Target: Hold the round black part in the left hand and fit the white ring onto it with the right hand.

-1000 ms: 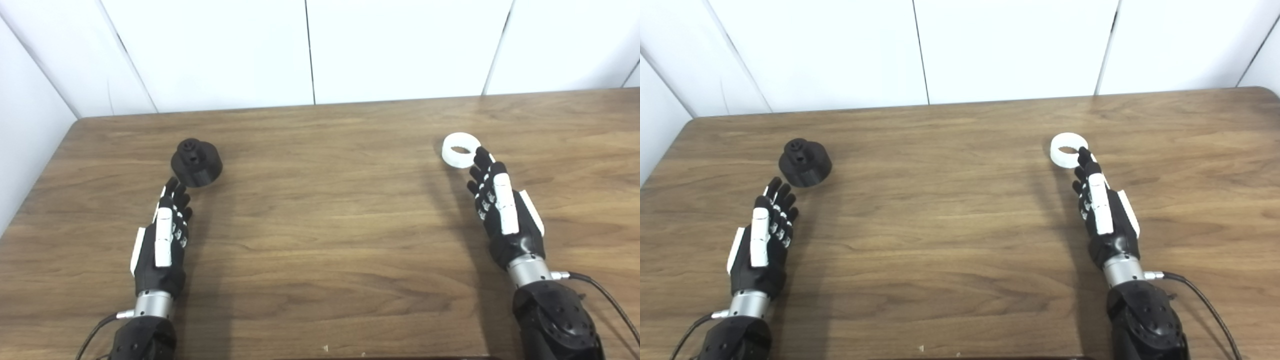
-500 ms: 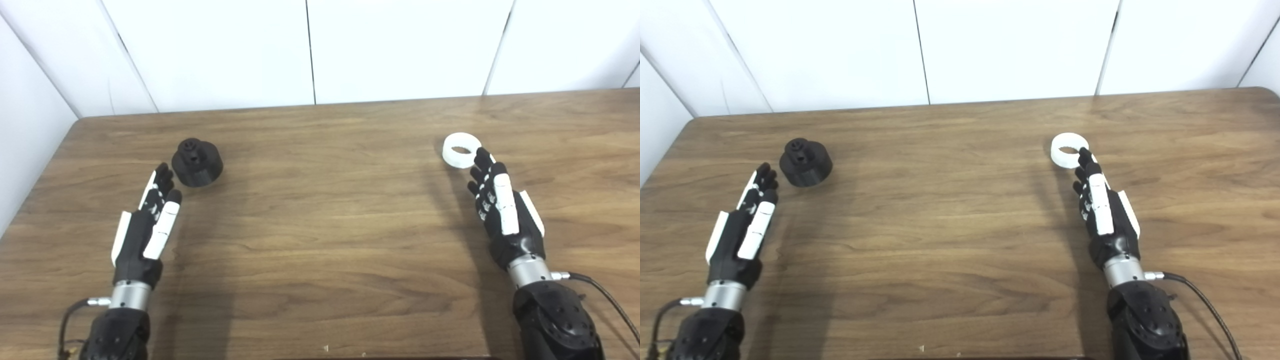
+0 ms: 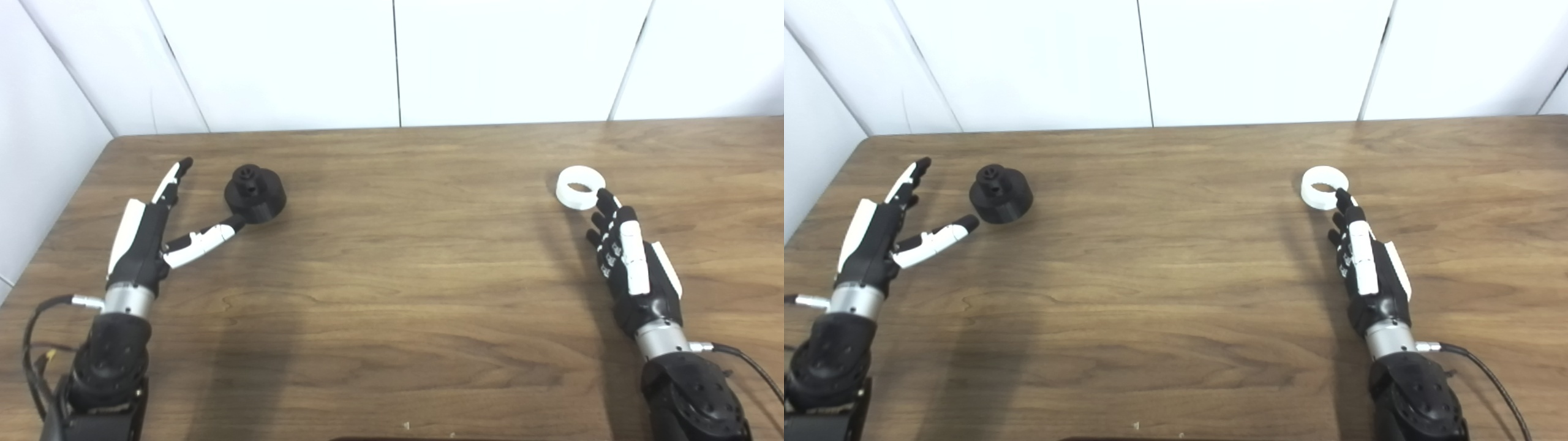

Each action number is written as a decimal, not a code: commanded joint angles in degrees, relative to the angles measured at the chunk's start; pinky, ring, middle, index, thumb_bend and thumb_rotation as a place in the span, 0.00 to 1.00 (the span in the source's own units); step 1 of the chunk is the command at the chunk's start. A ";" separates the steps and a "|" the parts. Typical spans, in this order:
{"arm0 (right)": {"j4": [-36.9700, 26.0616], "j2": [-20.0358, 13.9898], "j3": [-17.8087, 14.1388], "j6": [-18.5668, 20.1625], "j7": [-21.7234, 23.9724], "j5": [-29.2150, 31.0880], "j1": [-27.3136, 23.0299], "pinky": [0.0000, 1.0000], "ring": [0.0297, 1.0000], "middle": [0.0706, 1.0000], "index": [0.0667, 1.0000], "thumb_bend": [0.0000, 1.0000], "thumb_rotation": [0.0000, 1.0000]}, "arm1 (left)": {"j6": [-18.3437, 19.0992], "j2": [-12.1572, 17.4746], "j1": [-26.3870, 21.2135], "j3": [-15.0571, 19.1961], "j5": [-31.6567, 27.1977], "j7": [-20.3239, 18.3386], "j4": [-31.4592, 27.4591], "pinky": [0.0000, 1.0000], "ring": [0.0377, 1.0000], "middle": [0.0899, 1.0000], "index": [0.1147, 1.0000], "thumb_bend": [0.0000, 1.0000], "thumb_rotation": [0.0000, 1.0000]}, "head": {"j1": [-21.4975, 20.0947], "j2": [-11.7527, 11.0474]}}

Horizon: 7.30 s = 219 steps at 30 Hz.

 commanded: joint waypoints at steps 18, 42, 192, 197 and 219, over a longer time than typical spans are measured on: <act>-2.19 -0.42 -0.79 -0.96 -0.29 -0.48 -1.28 1.00 1.00 0.98 0.94 0.59 1.00 | -3.85 9.19 -11.14 -6.86 9.00 -0.40 16.81 0.97 1.00 0.95 0.88 0.95 0.39 | -0.67 -0.12; -2.65 -0.48 -1.06 -1.19 -0.30 -0.54 -0.71 1.00 0.99 0.97 0.93 0.61 1.00 | -2.45 9.07 -19.11 -9.62 5.15 -6.62 27.66 0.95 1.00 0.96 0.88 0.93 0.38 | -1.14 -0.47; -7.63 -0.09 -0.59 3.34 -0.65 -0.61 1.93 1.00 1.00 0.97 0.96 0.65 1.00 | -9.50 -0.70 -8.62 -27.74 18.94 -14.83 1.33 1.00 0.99 0.91 0.63 0.89 0.41 | -3.68 2.26; -7.85 -0.22 -0.61 3.57 -0.55 -0.69 1.96 1.00 1.00 0.97 0.96 0.66 1.00 | -10.45 -2.31 -7.46 -29.03 20.02 -14.53 0.33 1.00 0.99 0.91 0.62 0.90 0.41 | -4.15 2.48; -9.35 -0.66 -1.38 4.93 -0.98 -1.18 1.07 1.00 0.99 0.96 0.95 0.65 1.00 | -11.78 -7.73 -3.13 -31.79 22.34 -14.89 -3.40 1.00 1.00 0.92 0.63 0.90 0.42 | -5.24 3.04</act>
